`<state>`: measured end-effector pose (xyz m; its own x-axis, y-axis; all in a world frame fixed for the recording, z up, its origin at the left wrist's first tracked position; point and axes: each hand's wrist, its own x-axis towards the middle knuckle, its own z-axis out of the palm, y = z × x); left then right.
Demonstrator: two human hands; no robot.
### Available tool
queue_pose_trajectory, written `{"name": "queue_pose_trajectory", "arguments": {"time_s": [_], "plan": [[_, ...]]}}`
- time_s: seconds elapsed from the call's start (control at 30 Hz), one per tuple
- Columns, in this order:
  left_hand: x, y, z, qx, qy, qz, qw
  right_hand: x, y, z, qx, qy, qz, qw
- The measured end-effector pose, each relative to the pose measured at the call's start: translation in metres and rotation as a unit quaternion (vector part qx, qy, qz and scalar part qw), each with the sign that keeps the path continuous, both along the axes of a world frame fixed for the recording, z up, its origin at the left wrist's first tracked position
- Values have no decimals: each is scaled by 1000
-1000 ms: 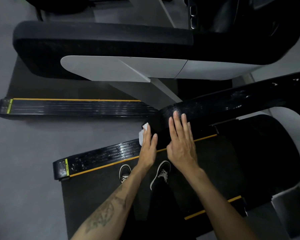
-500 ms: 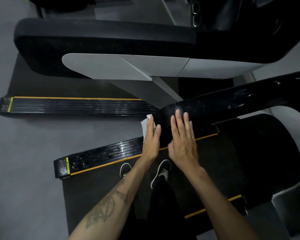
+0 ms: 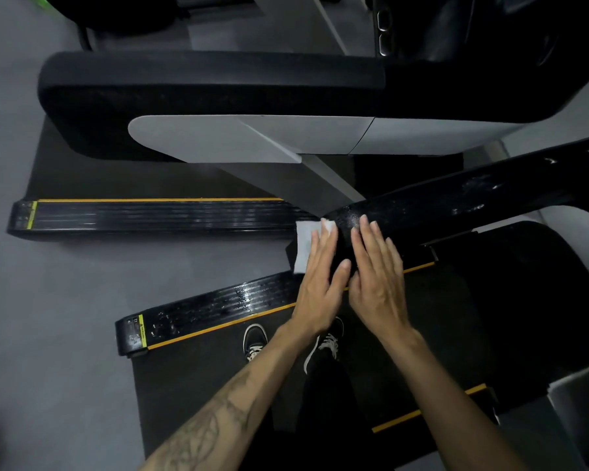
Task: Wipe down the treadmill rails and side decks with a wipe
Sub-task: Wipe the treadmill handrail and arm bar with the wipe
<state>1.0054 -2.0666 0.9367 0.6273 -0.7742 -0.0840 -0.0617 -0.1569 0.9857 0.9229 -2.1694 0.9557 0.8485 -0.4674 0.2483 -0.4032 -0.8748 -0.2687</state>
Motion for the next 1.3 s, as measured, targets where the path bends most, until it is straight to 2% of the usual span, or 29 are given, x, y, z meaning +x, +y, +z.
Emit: {"name": "queue_pose_trajectory", "arguments": {"time_s": [0.13,0.23,0.3,0.43,0.57,0.67,0.83,1.0,1.3], "plan": [[10,-11,-10,5,23,40,999,2,1,-2,-18,9,-13,1000],[15,-6,-21,70,102,59,991,3,5,-4,-10,7,-21,1000],[11,3,-27,96,123,48,987,3,5,-4,-8,10,-20,1000],[-10,17,-17,87,100,17,991,1,2,-5,-1,13,-10,1000],[-13,9,1,18,19,-8,1000,1,2,-6,6,5,-2,1000],[0,-6,2,10,-28,1,1000,1,1,-7,14,-3,-4,1000],[21,-12,-2,64,68,36,995,-1,2,-2,7,17,-5,1000],[19,1,-6,125,114,21,985,-2,3,-1,4,21,-7,1000],[5,-13,20,50,39,3,998,-1,2,-2,25,-5,-7,1000]]}}
